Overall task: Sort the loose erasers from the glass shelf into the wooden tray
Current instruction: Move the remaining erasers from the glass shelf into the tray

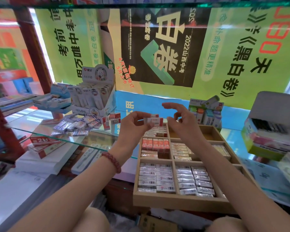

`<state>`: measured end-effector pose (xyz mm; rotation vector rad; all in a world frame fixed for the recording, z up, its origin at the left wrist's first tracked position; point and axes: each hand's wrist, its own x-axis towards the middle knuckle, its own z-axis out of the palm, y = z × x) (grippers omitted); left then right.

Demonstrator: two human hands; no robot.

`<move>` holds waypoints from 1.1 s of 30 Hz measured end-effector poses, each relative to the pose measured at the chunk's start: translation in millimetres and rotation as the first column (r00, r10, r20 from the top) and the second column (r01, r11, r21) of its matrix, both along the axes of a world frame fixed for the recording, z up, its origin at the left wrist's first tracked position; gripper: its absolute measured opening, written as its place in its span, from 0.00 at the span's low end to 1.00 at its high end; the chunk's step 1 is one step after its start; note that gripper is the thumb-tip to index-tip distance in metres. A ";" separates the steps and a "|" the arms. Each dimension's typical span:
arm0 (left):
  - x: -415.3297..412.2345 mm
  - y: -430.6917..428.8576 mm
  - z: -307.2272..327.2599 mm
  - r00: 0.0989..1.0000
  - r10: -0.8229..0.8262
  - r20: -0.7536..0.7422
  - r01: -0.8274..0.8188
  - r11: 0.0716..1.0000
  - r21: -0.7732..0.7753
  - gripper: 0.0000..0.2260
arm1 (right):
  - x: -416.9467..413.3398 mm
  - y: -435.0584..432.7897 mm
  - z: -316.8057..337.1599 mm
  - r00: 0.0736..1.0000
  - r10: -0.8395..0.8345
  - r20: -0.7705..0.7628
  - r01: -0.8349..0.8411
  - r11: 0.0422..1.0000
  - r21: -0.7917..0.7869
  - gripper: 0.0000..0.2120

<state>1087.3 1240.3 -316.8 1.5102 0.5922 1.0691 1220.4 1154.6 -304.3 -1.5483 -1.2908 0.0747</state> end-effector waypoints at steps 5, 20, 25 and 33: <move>10.7 8.0 -15.6 0.990 -0.050 -0.131 0.081 0.967 0.243 0.13 | 3.6 3.6 -7.9 0.954 0.047 0.297 0.048 0.951 -0.305 0.20; 18.7 33.7 -46.3 0.625 0.347 -0.699 0.389 0.639 0.664 0.21 | 21.7 27.4 -43.5 0.847 -0.164 0.506 0.386 0.844 -0.372 0.15; 22.1 41.8 -49.4 0.541 0.452 -0.710 0.505 0.500 0.703 0.30 | 22.8 32.4 -42.0 0.851 -0.142 0.505 0.372 0.842 -0.390 0.16; 21.4 40.2 -47.7 0.454 0.535 -0.713 0.498 0.511 0.701 0.27 | 25.1 43.2 -26.0 0.810 -0.036 0.586 0.393 0.774 -0.496 0.15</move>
